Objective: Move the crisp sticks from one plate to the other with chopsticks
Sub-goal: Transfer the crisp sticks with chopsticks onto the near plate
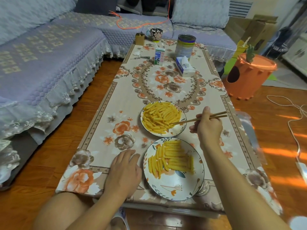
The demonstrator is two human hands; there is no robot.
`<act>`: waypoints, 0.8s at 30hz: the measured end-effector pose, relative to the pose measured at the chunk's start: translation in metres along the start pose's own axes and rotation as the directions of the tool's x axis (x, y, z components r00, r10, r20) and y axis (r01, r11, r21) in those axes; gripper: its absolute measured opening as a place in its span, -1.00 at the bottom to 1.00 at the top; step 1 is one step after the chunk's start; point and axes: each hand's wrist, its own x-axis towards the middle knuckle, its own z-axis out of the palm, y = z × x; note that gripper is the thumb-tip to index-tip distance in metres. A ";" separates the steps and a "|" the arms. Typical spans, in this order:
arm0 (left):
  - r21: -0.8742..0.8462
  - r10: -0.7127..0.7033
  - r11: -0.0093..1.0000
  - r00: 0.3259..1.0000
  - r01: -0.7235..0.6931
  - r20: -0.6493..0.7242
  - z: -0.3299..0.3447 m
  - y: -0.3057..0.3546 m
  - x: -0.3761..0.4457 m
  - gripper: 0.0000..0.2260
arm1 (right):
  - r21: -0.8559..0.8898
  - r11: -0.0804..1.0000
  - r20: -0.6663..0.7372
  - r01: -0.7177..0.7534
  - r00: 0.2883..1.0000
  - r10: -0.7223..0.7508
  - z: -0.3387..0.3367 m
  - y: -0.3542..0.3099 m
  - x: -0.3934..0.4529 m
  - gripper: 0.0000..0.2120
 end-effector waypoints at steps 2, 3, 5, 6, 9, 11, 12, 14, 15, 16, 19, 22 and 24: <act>-0.001 -0.002 1.000 1.000 0.002 0.006 0.000 0.000 0.000 -0.58 | 0.000 1.000 -0.004 -0.014 1.000 0.014 0.002 0.000 0.001 -0.49; -0.002 -0.004 1.000 1.000 0.004 0.010 0.000 -0.001 0.000 -0.58 | 0.004 1.000 -0.006 -0.020 1.000 0.020 0.001 0.001 0.001 -0.48; -0.003 -0.004 1.000 1.000 0.004 0.016 0.001 -0.001 0.000 -0.57 | 0.025 0.999 -0.020 -0.028 0.999 0.029 -0.003 0.000 0.002 -0.48; -0.003 -0.003 1.000 1.000 0.003 0.017 0.001 -0.001 0.000 -0.57 | 0.035 0.999 -0.034 -0.033 0.999 0.034 -0.007 0.000 0.003 -0.48; 0.003 -0.007 1.000 1.000 0.007 0.020 0.000 -0.001 0.000 -0.57 | 0.077 0.995 -0.057 -0.059 0.996 0.064 -0.022 -0.005 0.003 -0.48; 0.007 -0.008 1.000 1.000 0.007 0.023 0.000 -0.001 0.000 -0.56 | 0.111 0.991 -0.054 -0.075 0.995 0.082 -0.035 -0.012 0.001 -0.47; 0.008 -0.010 1.000 1.000 0.009 0.026 0.000 -0.001 0.000 -0.56 | 0.129 0.988 -0.048 -0.086 0.995 0.093 -0.042 -0.016 -0.001 -0.47; 0.008 -0.012 1.000 1.000 0.012 0.025 -0.001 0.000 0.000 -0.56 | 0.155 0.981 -0.004 -0.113 0.993 0.115 -0.057 -0.024 -0.011 -0.47; 0.008 -0.013 1.000 1.000 0.013 0.026 -0.001 0.000 0.000 -0.56 | 0.153 0.980 0.044 -0.127 0.992 0.122 -0.064 -0.027 -0.019 -0.47; 0.008 -0.014 1.000 0.999 0.014 0.029 -0.001 0.001 0.000 -0.56 | 0.141 0.980 0.104 -0.139 0.987 0.124 -0.069 -0.028 -0.029 -0.47; 0.014 -0.016 1.000 0.999 0.016 0.037 -0.002 0.001 0.000 -0.55 | 0.072 0.985 0.276 -0.155 0.952 0.129 -0.078 -0.021 -0.064 -0.46; 0.006 -0.018 1.000 0.999 0.018 0.040 -0.002 0.001 -0.001 -0.53 | 0.006 0.989 0.362 -0.148 0.922 0.136 -0.074 -0.008 -0.095 -0.45; -0.005 -0.018 1.000 0.999 0.018 0.045 -0.001 0.001 -0.001 -0.54 | -0.027 0.990 0.394 -0.139 0.909 0.138 -0.067 -0.003 -0.108 -0.43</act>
